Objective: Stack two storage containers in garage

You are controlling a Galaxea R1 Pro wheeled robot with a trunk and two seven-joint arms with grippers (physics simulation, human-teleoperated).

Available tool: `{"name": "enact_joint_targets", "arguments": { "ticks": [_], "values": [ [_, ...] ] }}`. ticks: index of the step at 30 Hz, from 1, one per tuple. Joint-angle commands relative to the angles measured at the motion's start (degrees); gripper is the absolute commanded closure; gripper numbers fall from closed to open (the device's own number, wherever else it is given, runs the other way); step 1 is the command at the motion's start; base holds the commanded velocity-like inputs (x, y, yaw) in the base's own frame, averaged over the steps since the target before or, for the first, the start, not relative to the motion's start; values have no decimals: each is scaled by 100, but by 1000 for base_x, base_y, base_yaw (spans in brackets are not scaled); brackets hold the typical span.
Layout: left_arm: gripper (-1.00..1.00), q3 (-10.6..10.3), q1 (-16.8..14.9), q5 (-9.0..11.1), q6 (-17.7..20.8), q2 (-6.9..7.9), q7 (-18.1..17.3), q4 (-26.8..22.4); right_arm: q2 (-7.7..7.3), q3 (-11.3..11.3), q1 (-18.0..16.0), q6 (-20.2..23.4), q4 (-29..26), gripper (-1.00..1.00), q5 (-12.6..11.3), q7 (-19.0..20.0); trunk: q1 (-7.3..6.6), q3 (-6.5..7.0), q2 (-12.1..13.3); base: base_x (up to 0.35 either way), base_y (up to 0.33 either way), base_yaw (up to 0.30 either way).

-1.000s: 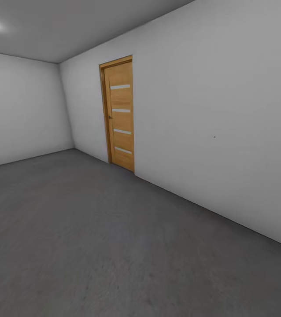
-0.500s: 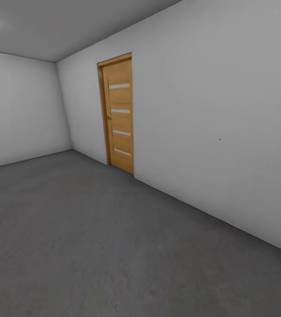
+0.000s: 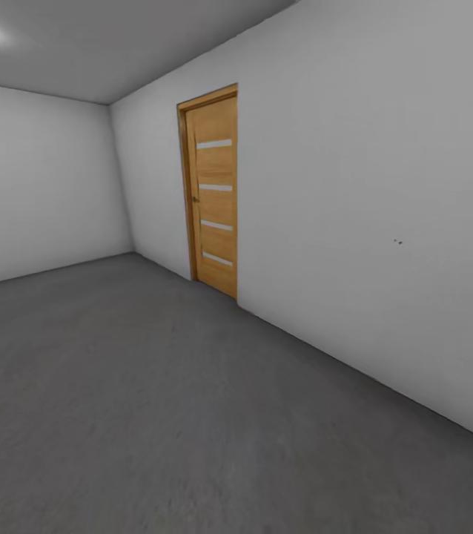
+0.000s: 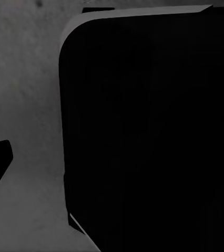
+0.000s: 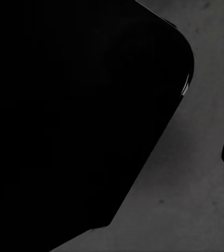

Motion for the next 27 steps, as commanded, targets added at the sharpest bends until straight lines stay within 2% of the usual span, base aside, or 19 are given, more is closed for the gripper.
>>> {"name": "enact_joint_targets", "arguments": {
  "ticks": [1,8,21,27],
  "values": [
    [-100,1,-1,3,-10,0,1,-2,0,23,-1,-27,2,-100,-28,5,3,-4,-2,322,0,264],
    [-100,8,-1,3,-11,0,-5,-2,-2,23,-1,-40,2,-100,-29,7,3,-4,-2,322,0,251],
    [-100,10,-1,12,5,0,-17,-2,-2,23,-1,-37,2,-100,-45,31,3,-4,-2,323,0,31],
    [-100,10,-1,12,6,0,-17,-2,0,23,-1,-41,2,-100,-46,31,3,-4,-2,323,0,233]
  ]
}}
